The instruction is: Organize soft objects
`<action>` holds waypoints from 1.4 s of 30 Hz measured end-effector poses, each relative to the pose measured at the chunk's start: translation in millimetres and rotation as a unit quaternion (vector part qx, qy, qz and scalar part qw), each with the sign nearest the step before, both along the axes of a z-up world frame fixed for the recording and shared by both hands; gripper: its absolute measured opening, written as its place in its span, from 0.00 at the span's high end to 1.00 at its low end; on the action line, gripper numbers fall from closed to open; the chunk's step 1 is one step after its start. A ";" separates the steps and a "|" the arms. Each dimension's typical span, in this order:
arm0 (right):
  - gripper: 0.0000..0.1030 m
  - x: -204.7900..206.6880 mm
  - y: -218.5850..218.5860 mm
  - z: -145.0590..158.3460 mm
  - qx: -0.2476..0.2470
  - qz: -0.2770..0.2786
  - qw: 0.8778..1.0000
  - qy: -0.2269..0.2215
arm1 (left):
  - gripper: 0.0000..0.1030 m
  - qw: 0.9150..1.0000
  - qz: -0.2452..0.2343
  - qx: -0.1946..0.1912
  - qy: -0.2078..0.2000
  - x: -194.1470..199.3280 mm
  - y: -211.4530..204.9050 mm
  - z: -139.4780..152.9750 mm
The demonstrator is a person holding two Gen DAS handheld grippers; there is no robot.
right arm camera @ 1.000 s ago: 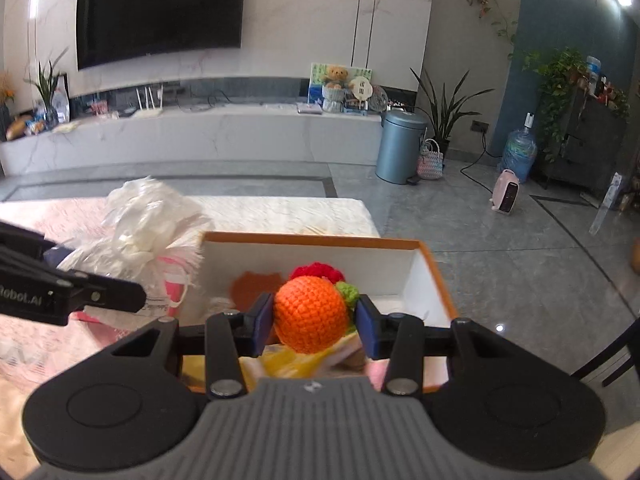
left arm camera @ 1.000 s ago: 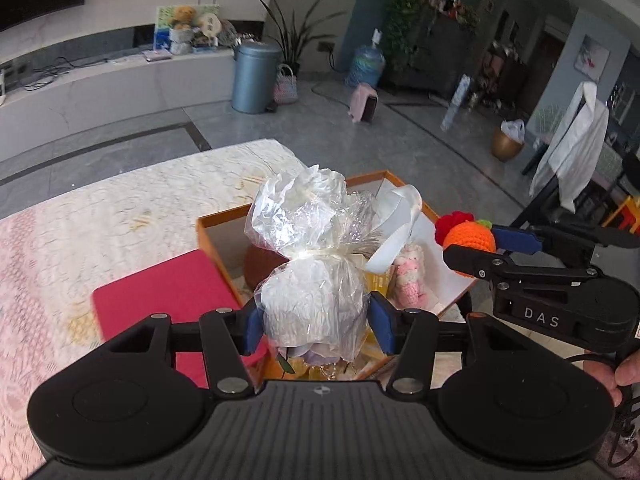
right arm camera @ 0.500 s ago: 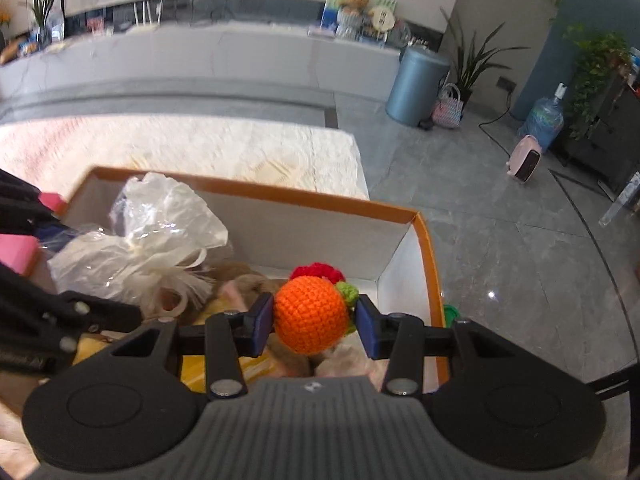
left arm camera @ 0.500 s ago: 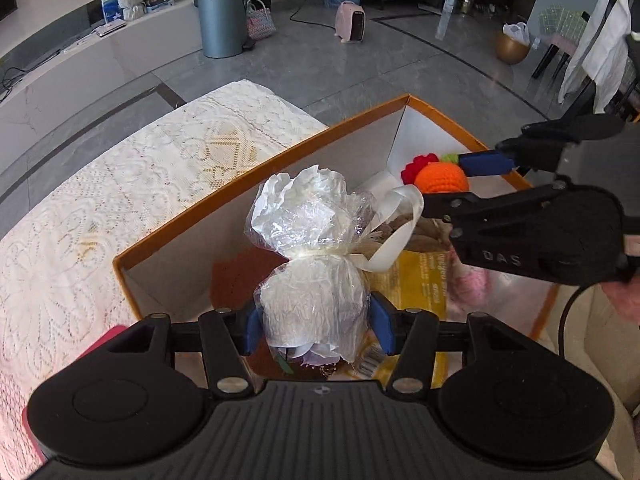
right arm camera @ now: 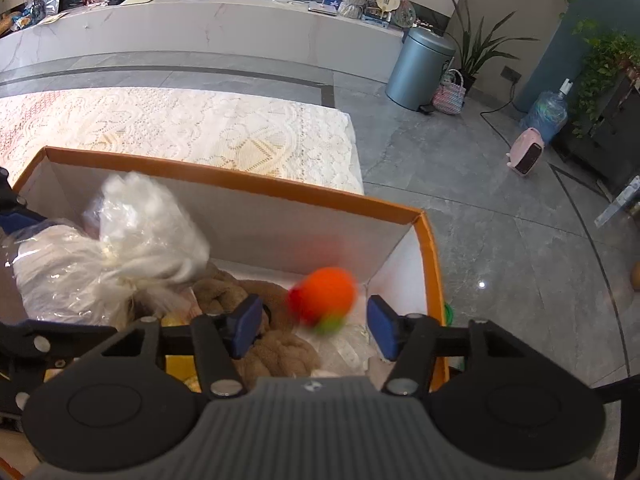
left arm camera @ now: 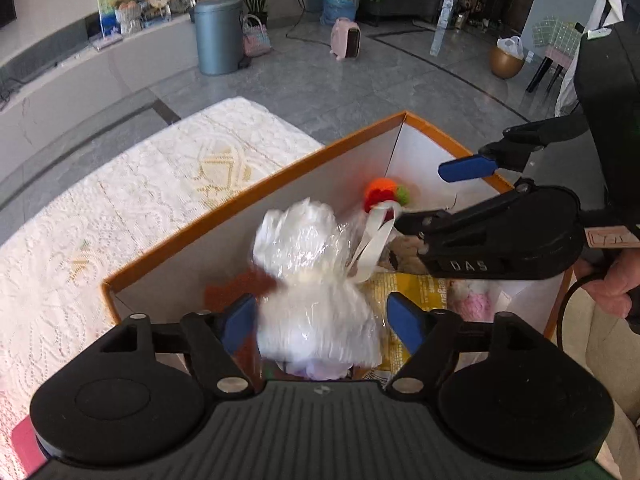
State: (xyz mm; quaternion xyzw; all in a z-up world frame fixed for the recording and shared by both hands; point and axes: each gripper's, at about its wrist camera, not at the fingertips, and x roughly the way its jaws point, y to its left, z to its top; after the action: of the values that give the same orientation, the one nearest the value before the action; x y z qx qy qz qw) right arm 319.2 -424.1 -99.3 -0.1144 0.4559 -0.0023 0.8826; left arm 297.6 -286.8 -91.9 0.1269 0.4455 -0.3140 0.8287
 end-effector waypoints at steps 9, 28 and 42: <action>0.36 -34.2 14.0 30.8 0.006 -0.004 1.000 -0.010 | 0.17 0.999 0.015 -0.032 -0.023 -21.3 21.2 38.7; 0.33 -178.2 81.6 141.5 0.059 -0.025 0.993 -0.096 | 0.20 0.972 0.112 -0.083 -0.190 -147.0 104.6 126.2; 0.19 -278.5 157.4 115.0 0.103 -0.056 0.972 -0.204 | 0.12 0.948 0.223 -0.063 -0.218 -222.5 168.9 87.8</action>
State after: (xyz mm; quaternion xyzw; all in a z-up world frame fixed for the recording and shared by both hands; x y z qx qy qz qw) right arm 40.7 -266.7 15.6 0.0054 0.2701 -0.0285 0.9624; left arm 75.2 -117.9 -4.0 0.0370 0.2502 -0.1137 0.9608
